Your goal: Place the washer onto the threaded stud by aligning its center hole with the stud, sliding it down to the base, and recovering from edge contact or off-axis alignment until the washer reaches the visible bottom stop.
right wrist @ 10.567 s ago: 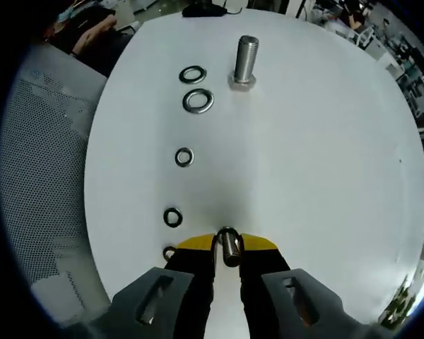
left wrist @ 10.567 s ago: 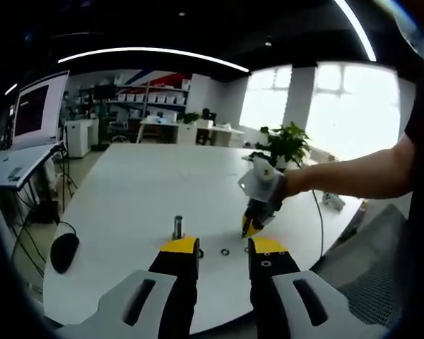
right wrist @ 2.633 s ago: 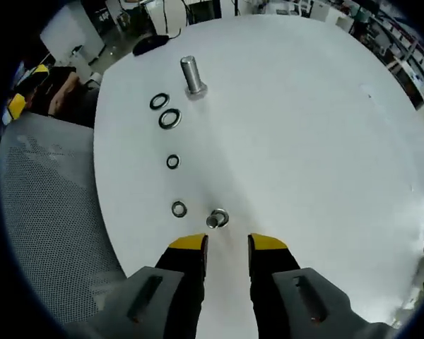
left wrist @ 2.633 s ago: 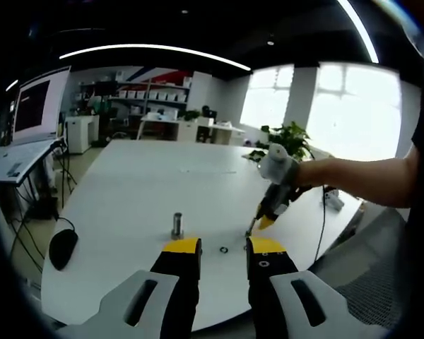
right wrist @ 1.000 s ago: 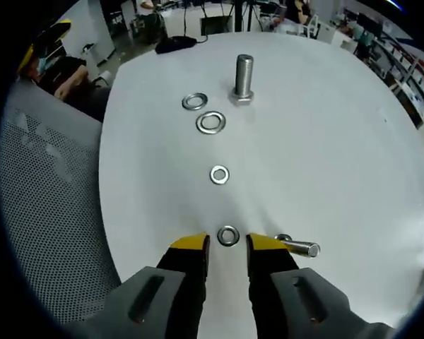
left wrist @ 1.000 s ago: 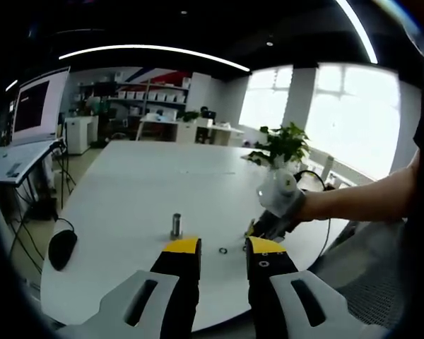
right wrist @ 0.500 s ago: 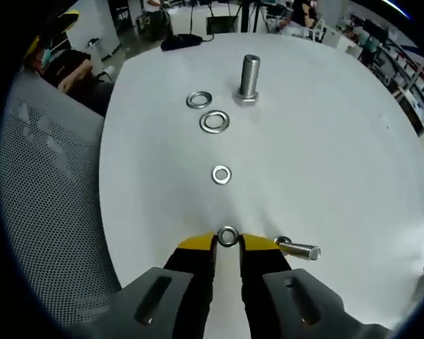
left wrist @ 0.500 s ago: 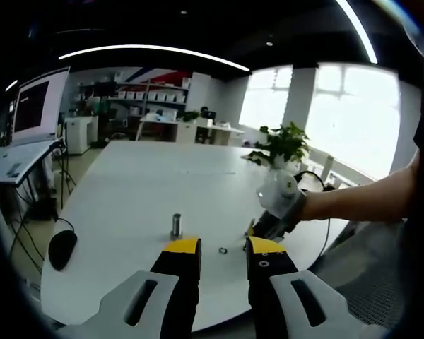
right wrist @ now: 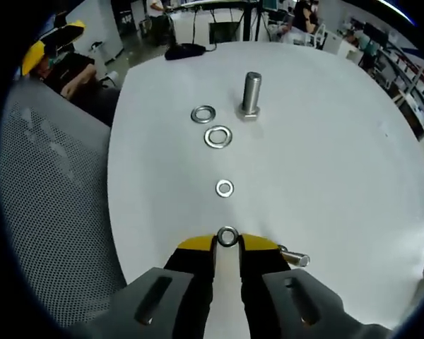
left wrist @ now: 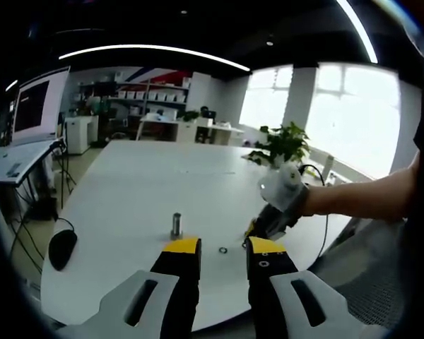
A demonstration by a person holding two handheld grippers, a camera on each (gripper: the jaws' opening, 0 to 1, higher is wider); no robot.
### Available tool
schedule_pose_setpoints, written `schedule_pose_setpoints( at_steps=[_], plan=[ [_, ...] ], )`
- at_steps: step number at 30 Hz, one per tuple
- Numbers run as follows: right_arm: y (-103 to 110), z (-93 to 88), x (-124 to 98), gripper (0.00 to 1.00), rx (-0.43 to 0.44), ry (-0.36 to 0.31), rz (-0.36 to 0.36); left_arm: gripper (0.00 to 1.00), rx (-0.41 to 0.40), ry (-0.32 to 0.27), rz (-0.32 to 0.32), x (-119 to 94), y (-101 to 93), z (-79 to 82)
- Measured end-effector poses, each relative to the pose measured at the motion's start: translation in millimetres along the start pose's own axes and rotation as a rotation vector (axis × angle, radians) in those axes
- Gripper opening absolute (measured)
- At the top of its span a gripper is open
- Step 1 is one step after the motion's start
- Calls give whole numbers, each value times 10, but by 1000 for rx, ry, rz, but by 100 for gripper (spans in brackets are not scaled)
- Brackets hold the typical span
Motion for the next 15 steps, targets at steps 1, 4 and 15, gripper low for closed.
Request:
schedule_pose_setpoints(
  at_steps=[1, 4, 15],
  plan=[
    [0, 9, -12, 14, -1, -4, -1, 23, 1, 1, -1, 0, -2, -1],
    [3, 27, -50, 14, -8, -15, -11, 23, 1, -1, 0, 0, -3, 1],
    [4, 158, -138, 14, -46, -55, -38, 23, -2, 6, 4, 2, -2, -3]
  ],
)
Point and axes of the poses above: the point that each gripper's makers call its tool centre point, and the gripper's own axes: x roughly forward along the fingers, y roughly to its left, z roughly out of its top, the point moved 6 cm from there along -x, roughly backward along the fingers, and after that the axes turned 6 degrees about z, right-handed, at the moved point
